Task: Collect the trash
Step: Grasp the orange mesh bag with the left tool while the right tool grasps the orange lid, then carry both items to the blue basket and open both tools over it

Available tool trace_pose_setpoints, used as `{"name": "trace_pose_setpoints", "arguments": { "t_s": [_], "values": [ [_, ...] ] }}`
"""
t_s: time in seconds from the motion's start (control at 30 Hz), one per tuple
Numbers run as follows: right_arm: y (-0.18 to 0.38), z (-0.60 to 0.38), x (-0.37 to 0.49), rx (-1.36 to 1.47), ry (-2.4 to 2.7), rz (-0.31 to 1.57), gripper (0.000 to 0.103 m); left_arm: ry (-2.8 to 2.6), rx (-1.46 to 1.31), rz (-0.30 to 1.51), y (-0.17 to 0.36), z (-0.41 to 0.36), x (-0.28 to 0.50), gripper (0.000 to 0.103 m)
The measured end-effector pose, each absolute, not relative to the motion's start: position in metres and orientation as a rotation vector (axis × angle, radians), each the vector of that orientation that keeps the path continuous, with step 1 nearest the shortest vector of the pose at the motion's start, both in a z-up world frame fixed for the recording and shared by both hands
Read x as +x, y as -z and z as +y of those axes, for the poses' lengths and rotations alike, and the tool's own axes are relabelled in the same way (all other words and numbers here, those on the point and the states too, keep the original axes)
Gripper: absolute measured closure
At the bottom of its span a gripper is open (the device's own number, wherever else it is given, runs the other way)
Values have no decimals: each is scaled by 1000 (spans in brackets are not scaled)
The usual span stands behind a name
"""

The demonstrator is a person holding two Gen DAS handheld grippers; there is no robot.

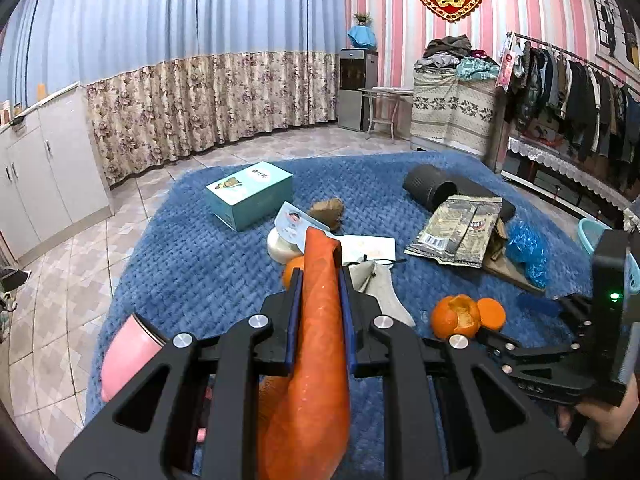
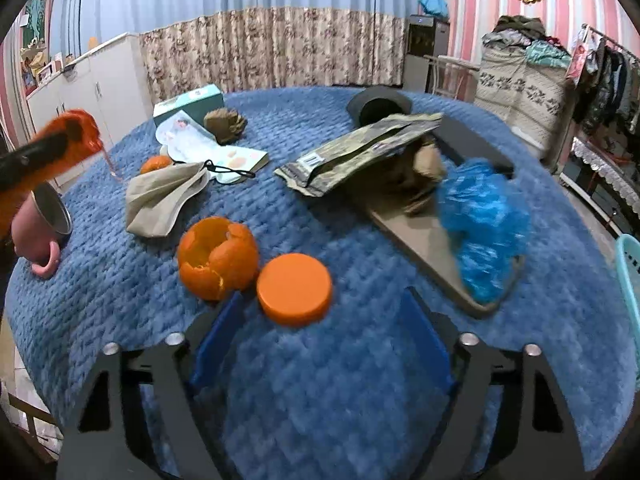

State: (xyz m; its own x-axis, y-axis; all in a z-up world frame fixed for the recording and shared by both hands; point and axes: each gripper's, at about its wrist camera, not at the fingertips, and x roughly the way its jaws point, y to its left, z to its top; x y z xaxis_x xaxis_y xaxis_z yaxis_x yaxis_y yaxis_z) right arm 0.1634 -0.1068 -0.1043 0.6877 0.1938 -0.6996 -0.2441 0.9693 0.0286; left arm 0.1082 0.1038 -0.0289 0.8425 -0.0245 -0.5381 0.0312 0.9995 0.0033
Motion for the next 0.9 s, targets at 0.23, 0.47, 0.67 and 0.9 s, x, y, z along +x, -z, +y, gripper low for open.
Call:
{"name": "trace_pose_setpoints", "arguments": {
  "t_s": [0.23,0.47,0.67,0.9],
  "values": [
    [96,-110,159,-34,-306,735,63,15,-3,572,23,103,118,87],
    [57,-167,136,40,-234,617,63,78,-1,567,15,63,127,87],
    [26,-253,115,55,-59,540,63,213,33,560,6,-8,132,87],
    [16,-370,88,64,179,522,63,404,88,521,-12,-115,136,87]
  ]
}}
